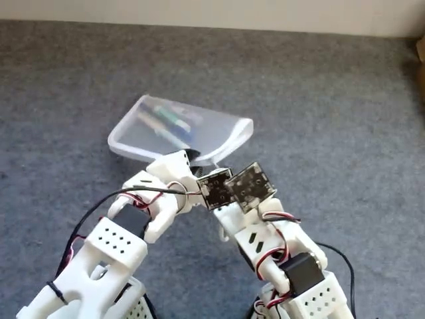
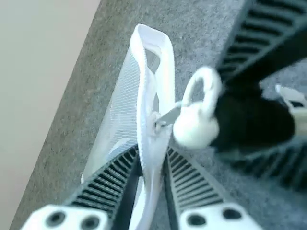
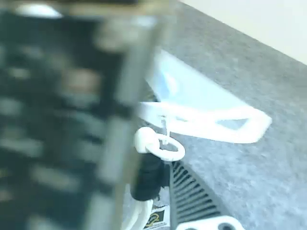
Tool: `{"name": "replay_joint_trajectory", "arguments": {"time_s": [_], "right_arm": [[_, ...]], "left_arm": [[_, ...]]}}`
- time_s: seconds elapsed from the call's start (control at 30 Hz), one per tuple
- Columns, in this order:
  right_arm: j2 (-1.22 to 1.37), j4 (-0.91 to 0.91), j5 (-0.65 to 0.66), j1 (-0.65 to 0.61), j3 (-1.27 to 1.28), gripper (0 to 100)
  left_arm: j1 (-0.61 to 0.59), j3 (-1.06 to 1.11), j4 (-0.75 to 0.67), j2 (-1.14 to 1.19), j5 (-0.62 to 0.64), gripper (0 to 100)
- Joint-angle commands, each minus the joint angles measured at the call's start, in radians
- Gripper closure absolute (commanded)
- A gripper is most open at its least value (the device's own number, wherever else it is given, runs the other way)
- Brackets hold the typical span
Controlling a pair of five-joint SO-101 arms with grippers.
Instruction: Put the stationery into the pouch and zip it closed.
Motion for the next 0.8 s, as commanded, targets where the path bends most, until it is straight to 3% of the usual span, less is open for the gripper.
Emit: {"name": "replay_joint_trajectory", "arguments": {"time_s": [0.0,0.2,0.37,0.77], "right_arm": [[-0.016,-0.005,-0.086,0.064,-0.024,99.4],[-0.016,-0.073,-0.170,0.151,-0.021,99.4],[-0.016,-0.142,-0.242,0.193,-0.016,99.4],[-0.012,-0.249,-0.244,0.263,-0.013,99.4]], "left_arm": [[-0.019,-0.058,-0.031,-0.021,0.106,99],[-0.067,-0.074,-0.018,-0.021,0.209,99],[-0.070,-0.116,0.084,-0.021,0.259,99],[-0.070,-0.134,0.157,-0.022,0.292,100]]}}
